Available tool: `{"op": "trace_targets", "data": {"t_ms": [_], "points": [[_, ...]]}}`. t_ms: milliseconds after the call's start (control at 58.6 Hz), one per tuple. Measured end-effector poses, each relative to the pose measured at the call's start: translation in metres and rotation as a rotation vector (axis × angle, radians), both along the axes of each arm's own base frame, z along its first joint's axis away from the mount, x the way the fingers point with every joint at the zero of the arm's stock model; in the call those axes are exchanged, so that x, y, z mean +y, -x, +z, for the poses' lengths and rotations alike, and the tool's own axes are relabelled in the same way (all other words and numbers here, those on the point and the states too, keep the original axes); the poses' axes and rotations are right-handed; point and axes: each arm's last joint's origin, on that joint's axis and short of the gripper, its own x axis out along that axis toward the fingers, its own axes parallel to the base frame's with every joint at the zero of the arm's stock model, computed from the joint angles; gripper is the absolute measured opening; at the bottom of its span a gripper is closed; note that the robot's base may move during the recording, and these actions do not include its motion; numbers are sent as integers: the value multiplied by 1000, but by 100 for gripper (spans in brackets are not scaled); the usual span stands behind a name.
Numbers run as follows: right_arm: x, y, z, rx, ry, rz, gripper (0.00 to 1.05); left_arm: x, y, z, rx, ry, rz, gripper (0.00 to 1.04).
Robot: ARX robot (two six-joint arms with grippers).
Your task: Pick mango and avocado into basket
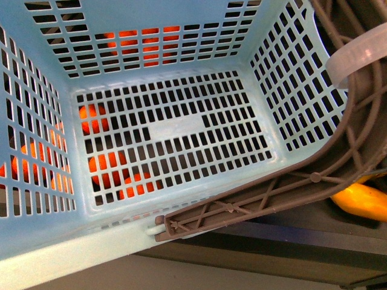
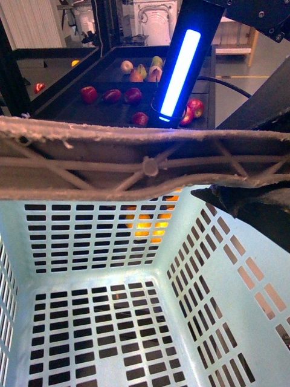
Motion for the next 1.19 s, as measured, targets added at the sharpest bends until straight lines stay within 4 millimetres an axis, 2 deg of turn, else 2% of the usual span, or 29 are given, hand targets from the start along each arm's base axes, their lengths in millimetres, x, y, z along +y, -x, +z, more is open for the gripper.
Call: {"op": "trace_targets", "data": {"t_ms": [188, 307, 563, 614, 665, 784, 870, 921, 1040, 1108, 1194], "points": [[-2, 10, 12, -27, 2, 19, 65, 0, 0, 0, 0, 0, 0, 8], [-8, 16, 32, -77, 17, 34, 65, 0, 0, 0, 0, 0, -1, 8], [-36, 37, 106, -274, 107, 73, 65, 0, 0, 0, 0, 0, 0, 8], [-42, 46, 122, -308, 118, 81, 65, 0, 0, 0, 0, 0, 0, 8], [-49, 62, 146, -355, 144, 96, 65, 0, 0, 0, 0, 0, 0, 8], [-55, 87, 185, -435, 172, 123, 65, 0, 0, 0, 0, 0, 0, 8], [-52, 105, 216, -509, 202, 161, 65, 0, 0, 0, 0, 0, 0, 8], [-45, 119, 243, -570, 238, 209, 65, 0, 0, 0, 0, 0, -1, 8], [-13, 151, 306, -761, 300, 340, 65, 0, 0, 0, 0, 0, 0, 8], [5, 161, 324, -822, 326, 391, 65, 0, 0, 0, 0, 0, 1, 8], [26, 168, 333, -862, 339, 451, 65, 0, 0, 0, 0, 0, 0, 8]]}}
